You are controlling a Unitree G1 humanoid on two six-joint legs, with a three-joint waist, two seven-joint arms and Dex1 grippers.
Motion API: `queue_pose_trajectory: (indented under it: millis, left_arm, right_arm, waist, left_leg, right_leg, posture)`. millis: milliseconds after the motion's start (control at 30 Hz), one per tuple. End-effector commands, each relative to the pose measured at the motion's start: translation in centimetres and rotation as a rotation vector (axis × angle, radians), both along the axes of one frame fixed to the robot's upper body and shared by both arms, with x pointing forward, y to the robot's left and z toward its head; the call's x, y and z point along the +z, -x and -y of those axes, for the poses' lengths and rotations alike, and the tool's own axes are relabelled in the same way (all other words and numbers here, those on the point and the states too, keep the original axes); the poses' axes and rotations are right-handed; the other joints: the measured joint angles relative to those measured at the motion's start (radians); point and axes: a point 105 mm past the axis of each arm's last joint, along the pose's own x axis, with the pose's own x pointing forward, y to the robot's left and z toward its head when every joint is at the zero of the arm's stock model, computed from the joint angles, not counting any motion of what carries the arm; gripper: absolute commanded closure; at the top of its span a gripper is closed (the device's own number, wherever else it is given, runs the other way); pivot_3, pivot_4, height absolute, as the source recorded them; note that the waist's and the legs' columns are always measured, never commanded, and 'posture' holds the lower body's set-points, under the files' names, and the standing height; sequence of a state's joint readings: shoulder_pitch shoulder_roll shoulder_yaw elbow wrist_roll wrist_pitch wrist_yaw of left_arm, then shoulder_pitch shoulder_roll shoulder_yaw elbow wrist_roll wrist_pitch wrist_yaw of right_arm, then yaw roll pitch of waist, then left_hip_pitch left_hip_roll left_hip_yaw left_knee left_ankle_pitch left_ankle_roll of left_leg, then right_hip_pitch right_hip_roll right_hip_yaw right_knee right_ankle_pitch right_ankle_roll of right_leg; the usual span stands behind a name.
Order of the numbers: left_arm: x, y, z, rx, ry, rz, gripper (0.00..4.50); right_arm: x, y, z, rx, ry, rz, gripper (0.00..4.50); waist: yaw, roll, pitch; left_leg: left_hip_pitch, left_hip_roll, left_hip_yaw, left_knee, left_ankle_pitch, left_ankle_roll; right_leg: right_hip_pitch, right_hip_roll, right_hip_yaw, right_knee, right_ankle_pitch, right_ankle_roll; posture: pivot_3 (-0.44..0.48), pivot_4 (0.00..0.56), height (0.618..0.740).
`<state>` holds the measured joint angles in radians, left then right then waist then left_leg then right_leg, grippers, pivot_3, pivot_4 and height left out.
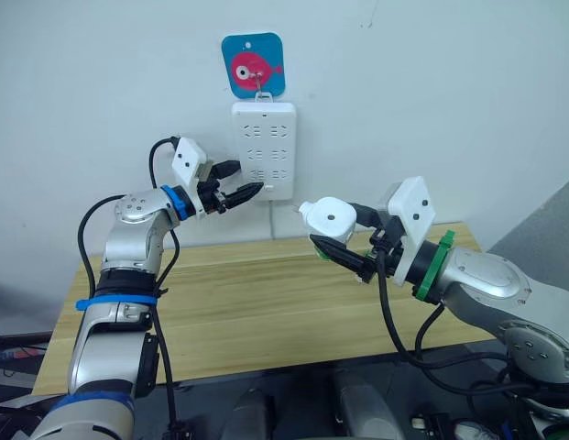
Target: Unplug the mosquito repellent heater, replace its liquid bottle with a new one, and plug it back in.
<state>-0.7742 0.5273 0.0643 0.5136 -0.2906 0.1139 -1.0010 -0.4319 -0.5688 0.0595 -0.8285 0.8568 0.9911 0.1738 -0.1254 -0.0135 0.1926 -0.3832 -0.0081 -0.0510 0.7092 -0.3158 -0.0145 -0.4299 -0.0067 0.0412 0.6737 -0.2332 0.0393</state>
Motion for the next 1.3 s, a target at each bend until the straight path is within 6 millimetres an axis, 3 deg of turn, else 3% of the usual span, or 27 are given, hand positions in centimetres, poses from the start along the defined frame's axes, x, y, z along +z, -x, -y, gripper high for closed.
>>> queue_pose_trajectory:
  millis: [33, 267, 367, 533, 767, 1033, 1300]
  left_arm:
    - [1.2, -0.2, 0.2, -0.028, -0.021, 0.02, 1.17]
    - [1.6, 0.5, 1.6, -0.142, -0.019, -0.013, 1.17]
    - [1.8, 0.4, 1.7, -0.143, -0.013, -0.012, 1.71]
    - [1.6, 0.3, 2.0, -0.144, -0.007, -0.026, 3.21]
    - [1.4, 1.1, 3.1, -0.173, -0.002, -0.065, 3.21]
    - [1.1, 2.1, 3.4, -0.169, 0.051, -0.177, 3.21]
    - [1.0, 2.6, 3.2, -0.17, 0.032, -0.195, 3.21]
  right_arm:
    - [1.1, 1.1, -0.2, 0.035, -0.013, 0.055, 1.51]
    - [1.2, 0.9, 0.0, 0.027, -0.039, 0.035, 1.51]
    - [1.2, 0.7, 0.1, 0.017, -0.042, 0.03, 1.51]
    - [0.9, -0.3, -0.2, -0.014, -0.068, -0.022, 1.51]
    - [0.9, -1.7, -0.8, -0.059, -0.074, -0.064, 1.51]
    - [0.7, -5.9, -1.7, -0.223, -0.062, -0.075, 1.51]
    - [1.1, -6.8, -1.9, -0.252, -0.066, -0.044, 1.51]
  waist:
    - [-0.005, 0.0, 0.0]
    - [-0.016, 0.0, 0.0]
    - [-0.016, 0.0, 0.0]
    - [-0.015, 0.0, 0.0]
    - [-0.013, 0.0, 0.0]
    - [-0.014, 0.0, 0.0]
    - [-0.015, 0.0, 0.0]
  left_leg:
    - [0.0, 0.0, 0.0, 0.0, 0.0, 0.0]
    - [0.0, 0.0, 0.0, -0.001, 0.0, 0.0]
    - [0.0, 0.0, 0.0, -0.001, 0.0, 0.0]
    - [0.0, 0.0, 0.0, -0.001, 0.0, 0.0]
    - [-0.001, 0.0, -0.001, -0.001, 0.0, 0.0]
    - [-0.002, -0.001, -0.002, -0.001, 0.0, 0.0]
    - [-0.01, -0.002, -0.002, 0.0, 0.001, -0.001]
  right_leg:
    - [0.0, 0.0, 0.0, 0.0, 0.0, 0.0]
    - [0.0, 0.0, 0.0, 0.0, 0.0, 0.0]
    - [-0.001, 0.0, 0.0, 0.0, 0.0, 0.0]
    - [-0.001, 0.0, 0.001, 0.0, 0.0, 0.0]
    - [-0.001, -0.003, 0.001, 0.0, 0.0, 0.0]
    - [-0.002, -0.005, 0.002, 0.0, 0.0, 0.0]
    - [-0.011, -0.007, 0.001, 0.003, 0.0, 0.0]
  posture:
    - [-0.241, 0.157, 0.73]
    - [-0.246, 0.158, 0.73]
    - [-0.246, 0.158, 0.73]
    - [-0.245, 0.157, 0.73]
    - [-0.245, 0.154, 0.73]
    - [-0.244, 0.149, 0.73]
    - [-0.228, 0.146, 0.73]
